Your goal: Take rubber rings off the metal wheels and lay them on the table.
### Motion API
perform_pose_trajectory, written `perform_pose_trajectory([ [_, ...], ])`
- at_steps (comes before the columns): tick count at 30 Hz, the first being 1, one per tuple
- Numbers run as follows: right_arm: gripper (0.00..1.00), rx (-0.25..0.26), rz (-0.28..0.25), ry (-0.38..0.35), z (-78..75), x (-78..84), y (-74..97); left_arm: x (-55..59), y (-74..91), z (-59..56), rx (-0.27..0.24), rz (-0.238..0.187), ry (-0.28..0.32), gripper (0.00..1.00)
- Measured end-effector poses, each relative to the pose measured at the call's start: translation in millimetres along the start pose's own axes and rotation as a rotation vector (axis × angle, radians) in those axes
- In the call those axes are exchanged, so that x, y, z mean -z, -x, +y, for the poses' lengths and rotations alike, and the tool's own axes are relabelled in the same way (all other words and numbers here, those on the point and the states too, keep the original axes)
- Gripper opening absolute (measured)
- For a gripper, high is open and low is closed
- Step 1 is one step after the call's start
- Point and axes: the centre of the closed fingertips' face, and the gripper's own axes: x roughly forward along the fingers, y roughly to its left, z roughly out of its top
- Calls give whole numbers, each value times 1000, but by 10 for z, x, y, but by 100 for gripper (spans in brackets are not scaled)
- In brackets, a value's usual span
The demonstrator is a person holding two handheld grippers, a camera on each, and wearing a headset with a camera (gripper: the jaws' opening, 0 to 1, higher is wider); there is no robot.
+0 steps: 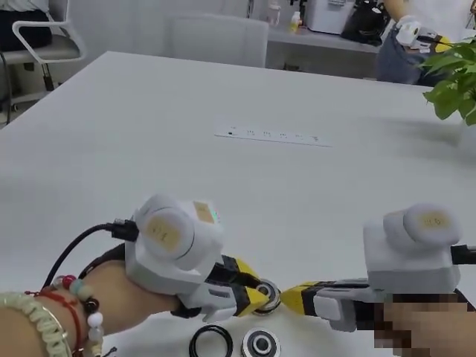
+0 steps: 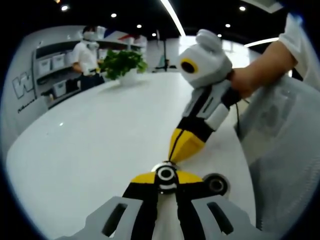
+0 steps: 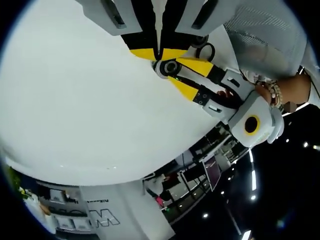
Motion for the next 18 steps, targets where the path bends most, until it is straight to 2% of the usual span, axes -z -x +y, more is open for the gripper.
perform_pose_trajectory([
  [18,0,-4,-12,-6,68,-27,-14,2,3,-3,-8,7,-18,13],
])
